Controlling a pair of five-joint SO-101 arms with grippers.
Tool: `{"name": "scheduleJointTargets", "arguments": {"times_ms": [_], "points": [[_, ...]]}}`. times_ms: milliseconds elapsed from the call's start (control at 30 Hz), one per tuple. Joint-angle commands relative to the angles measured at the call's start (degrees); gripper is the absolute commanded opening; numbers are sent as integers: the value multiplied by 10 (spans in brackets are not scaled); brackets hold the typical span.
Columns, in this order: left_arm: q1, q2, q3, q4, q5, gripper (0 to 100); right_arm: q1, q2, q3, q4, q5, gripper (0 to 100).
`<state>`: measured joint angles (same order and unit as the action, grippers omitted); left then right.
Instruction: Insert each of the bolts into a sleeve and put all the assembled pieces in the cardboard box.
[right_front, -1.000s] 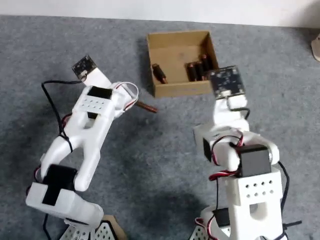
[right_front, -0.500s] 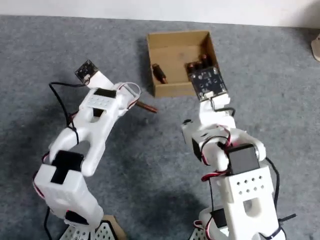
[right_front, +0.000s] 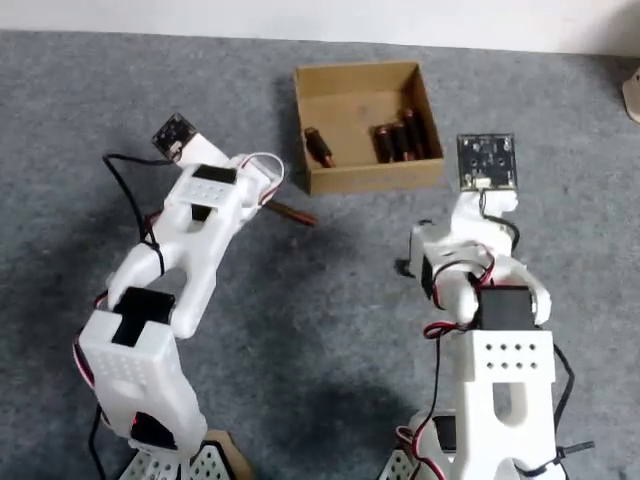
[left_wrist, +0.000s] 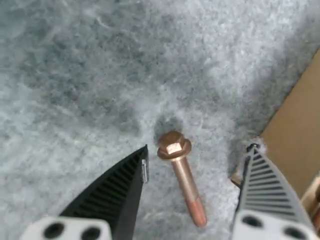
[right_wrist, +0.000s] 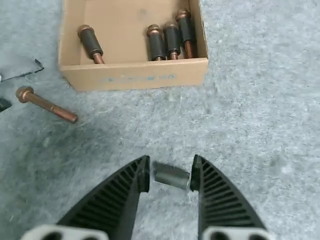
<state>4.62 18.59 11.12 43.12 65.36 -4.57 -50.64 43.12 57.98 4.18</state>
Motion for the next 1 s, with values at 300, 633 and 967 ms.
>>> {"name": "scheduleJointTargets", "arguments": {"times_ms": [300, 633, 967], "points": [[0, 48, -120, 150, 106, 284, 29, -11, 46, -96, -47, 135], [0, 109, -157, 156, 130, 284, 32, -11, 47, -99, -49, 135], [5, 160, -219, 178, 127, 284, 32, -11, 47, -100, -49, 135]]}}
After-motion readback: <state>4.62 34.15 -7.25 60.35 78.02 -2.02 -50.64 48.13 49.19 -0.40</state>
